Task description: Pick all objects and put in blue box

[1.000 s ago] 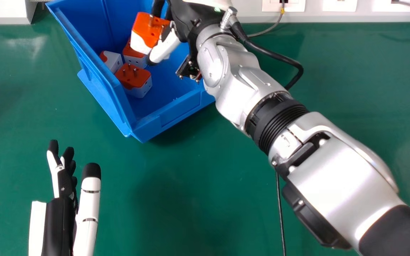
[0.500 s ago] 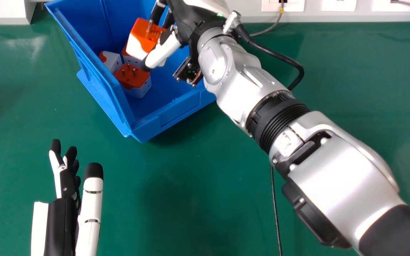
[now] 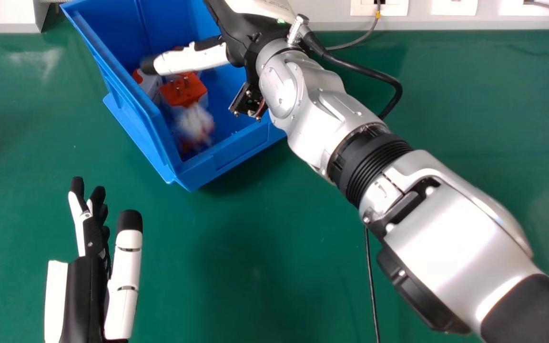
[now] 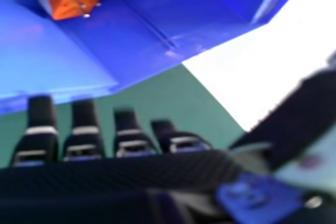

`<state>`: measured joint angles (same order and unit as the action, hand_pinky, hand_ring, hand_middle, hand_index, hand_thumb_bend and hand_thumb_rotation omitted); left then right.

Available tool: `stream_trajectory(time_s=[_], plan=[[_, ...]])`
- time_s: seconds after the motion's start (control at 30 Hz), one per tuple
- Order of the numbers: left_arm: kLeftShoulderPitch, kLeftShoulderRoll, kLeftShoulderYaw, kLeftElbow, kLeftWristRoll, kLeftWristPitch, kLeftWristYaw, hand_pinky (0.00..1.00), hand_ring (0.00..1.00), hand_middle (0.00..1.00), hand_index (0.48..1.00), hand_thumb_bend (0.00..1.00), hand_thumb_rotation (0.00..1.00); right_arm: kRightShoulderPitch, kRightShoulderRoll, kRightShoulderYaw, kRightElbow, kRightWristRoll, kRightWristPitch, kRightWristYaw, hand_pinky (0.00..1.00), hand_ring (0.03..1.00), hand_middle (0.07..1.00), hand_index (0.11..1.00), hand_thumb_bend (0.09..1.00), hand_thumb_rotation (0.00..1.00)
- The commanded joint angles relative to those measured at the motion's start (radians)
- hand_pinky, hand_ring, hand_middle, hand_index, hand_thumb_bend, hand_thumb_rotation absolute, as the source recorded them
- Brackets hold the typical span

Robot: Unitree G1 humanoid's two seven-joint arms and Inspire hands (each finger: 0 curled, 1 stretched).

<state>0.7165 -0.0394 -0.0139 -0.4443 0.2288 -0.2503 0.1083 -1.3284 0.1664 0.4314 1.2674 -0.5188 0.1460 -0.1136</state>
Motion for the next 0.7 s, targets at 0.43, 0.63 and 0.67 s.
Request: stream_trajectory(time_s=[0.43, 0.63, 0.67], plan=[[-0.050, 0.012, 0.003, 0.007, 0.075, 0.035, 0.038, 1.00, 1.00, 1.00, 1.000, 0.48, 1.00, -0.011, 0.018, -0.023, -0.030, 0.014, -0.002, -0.036, 0.84, 1.000, 1.000, 1.000, 0.777, 0.82], [-0.076, 0.021, 0.020, 0.017, 0.059, 0.050, 0.032, 1.00, 1.00, 1.00, 1.000, 0.46, 1.00, 0.020, 0.011, -0.056, -0.083, 0.040, -0.018, -0.061, 0.86, 1.000, 1.000, 1.000, 0.734, 0.80], [-0.081, 0.023, 0.024, 0.018, 0.058, 0.053, 0.032, 1.00, 1.00, 1.00, 1.000, 0.46, 1.00, 0.037, 0.007, -0.067, -0.108, 0.049, -0.028, -0.073, 0.86, 1.000, 1.000, 1.000, 0.717, 0.80]])
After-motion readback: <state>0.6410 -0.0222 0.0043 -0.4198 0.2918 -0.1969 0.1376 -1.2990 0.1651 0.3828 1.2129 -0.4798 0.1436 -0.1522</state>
